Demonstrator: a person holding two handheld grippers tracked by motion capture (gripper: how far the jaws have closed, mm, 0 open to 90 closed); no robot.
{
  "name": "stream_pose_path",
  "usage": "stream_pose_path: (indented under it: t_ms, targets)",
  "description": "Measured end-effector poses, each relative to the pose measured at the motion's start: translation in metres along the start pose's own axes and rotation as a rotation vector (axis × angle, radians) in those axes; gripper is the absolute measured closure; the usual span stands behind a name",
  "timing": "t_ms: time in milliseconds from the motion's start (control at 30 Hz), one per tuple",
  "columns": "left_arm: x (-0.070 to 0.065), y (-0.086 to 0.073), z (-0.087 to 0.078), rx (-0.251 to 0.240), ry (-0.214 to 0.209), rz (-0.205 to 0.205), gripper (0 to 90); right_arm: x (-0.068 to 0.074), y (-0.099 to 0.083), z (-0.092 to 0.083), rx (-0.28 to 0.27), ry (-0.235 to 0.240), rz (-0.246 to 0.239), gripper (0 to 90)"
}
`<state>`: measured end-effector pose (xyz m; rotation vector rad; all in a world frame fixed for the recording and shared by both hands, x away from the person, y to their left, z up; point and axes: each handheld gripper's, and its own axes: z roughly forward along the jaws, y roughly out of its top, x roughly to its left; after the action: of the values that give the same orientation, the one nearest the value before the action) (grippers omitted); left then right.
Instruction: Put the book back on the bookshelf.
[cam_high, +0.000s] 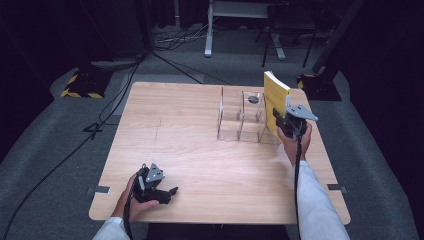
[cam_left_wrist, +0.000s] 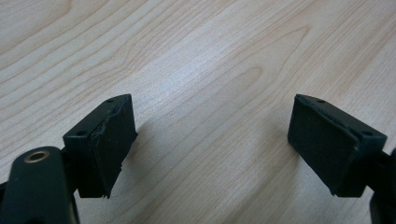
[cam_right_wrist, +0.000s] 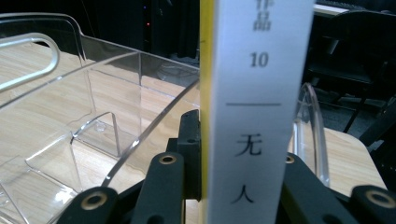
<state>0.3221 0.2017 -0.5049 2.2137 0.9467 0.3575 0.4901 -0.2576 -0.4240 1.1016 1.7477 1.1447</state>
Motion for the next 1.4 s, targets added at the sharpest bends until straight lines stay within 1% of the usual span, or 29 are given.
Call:
stream_pose_path:
  t_ms: [233, 300, 400, 533, 633, 700, 733, 767, 800, 1000, 1200, 1300, 1400]
  targets:
    - [0.000, 0.000, 0.000, 0.000, 0.000, 0.000, 15.8, -0.001, -0.003, 0.000, -0.003, 0.002, 0.010, 75.1]
    - [0.000, 0.000, 0.000, 0.000, 0.000, 0.000, 15.8, -0.001, -0.004, -0.001, -0.001, 0.000, 0.004, 75.0]
    - [0.000, 0.000, 0.000, 0.000, 0.000, 0.000, 15.8, 0.002, -0.006, -0.003, -0.010, -0.002, -0.017, 74.7]
    - [0.000, 0.000, 0.000, 0.000, 0.000, 0.000, 15.8, 0.003, -0.008, -0.005, -0.009, -0.002, -0.027, 74.3]
    - [0.000, 0.000, 0.000, 0.000, 0.000, 0.000, 15.8, 0.005, -0.011, -0.007, -0.011, 0.006, -0.016, 71.9]
    - [0.000, 0.000, 0.000, 0.000, 0.001, 0.000, 15.8, 0.004, -0.012, -0.009, 0.004, 0.020, 0.007, 70.1]
    - [0.000, 0.000, 0.000, 0.000, 0.001, 0.001, 15.8, 0.004, -0.013, -0.010, 0.003, 0.024, 0.015, 70.6]
    - [0.000, 0.000, 0.000, 0.000, 0.000, 0.000, 15.8, 0.004, -0.014, -0.012, -0.016, 0.024, 0.011, 71.1]
    - [0.000, 0.000, 0.000, 0.000, 0.000, 0.000, 15.8, 0.004, -0.016, -0.014, -0.017, 0.020, 0.014, 70.8]
    - [0.000, 0.000, 0.000, 0.000, 0.000, 0.000, 15.8, -0.001, -0.016, -0.022, -0.025, 0.009, 0.019, 70.9]
    - [0.000, 0.000, 0.000, 0.000, 0.000, 0.000, 15.8, -0.009, -0.010, -0.032, -0.055, 0.008, 0.029, 71.4]
    - [0.000, 0.000, 0.000, 0.000, 0.000, 0.000, 15.8, -0.017, -0.006, -0.043, -0.088, 0.018, 0.039, 70.6]
    - [0.000, 0.000, 0.000, 0.000, 0.000, 0.000, 15.8, -0.022, -0.001, -0.050, -0.105, 0.018, 0.038, 70.4]
